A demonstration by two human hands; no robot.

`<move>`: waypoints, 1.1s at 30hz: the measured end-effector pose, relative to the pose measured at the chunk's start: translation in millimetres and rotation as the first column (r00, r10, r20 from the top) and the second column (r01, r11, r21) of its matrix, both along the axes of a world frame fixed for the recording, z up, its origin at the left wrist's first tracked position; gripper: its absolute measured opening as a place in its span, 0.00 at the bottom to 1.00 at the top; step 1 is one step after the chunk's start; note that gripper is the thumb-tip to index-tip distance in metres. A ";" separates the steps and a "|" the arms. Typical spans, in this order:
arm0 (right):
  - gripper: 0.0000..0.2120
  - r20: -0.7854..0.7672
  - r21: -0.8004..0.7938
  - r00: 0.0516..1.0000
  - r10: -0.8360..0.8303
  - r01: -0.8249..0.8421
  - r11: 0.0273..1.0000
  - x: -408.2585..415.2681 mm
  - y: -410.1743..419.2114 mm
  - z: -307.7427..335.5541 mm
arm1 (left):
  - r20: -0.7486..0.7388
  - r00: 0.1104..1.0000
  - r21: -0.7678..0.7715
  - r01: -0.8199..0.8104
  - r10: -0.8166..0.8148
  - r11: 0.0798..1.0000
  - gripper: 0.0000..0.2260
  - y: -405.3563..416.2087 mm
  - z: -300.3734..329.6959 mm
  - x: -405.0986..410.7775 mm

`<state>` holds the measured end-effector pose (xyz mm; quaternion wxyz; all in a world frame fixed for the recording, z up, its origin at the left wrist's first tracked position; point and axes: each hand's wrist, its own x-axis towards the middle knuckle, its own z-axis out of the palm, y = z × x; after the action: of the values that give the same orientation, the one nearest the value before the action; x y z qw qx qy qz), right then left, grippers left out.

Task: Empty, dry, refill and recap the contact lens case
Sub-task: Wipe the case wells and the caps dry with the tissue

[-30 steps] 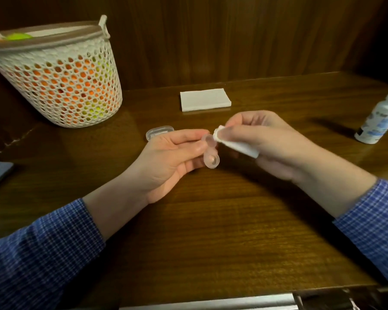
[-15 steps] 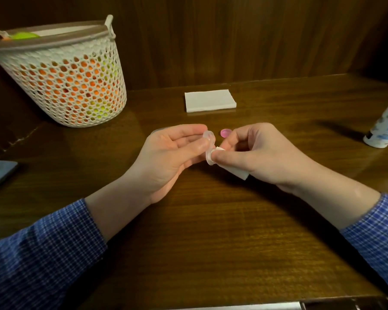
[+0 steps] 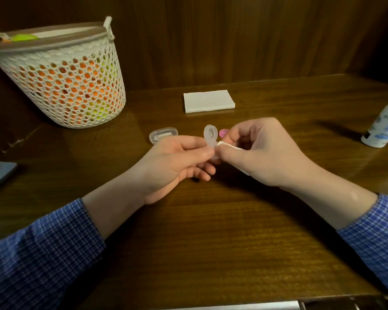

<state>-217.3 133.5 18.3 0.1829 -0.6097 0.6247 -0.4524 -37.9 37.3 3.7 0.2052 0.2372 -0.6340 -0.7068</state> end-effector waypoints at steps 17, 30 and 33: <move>0.09 -0.086 0.002 0.993 -0.078 0.078 0.997 -0.2 -1.4 -2.7 | -0.017 0.998 -0.206 -0.064 0.062 0.976 0.13 6.0 0.6 2.4; 0.06 -0.331 -0.129 0.944 -0.005 -0.040 0.991 10.1 6.6 -0.8 | 0.097 0.994 0.302 0.014 -0.045 0.953 0.09 -5.0 15.7 5.8; 0.03 -0.294 -0.064 0.956 -0.004 -0.016 0.998 10.6 6.0 -2.5 | 0.105 0.991 0.291 0.048 -0.082 0.956 0.12 -6.4 15.0 5.4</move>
<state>-206.7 139.5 15.9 0.0695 -0.6777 0.6279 -0.3763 -32.5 31.0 18.7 0.1079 0.2840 -0.5428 -0.7830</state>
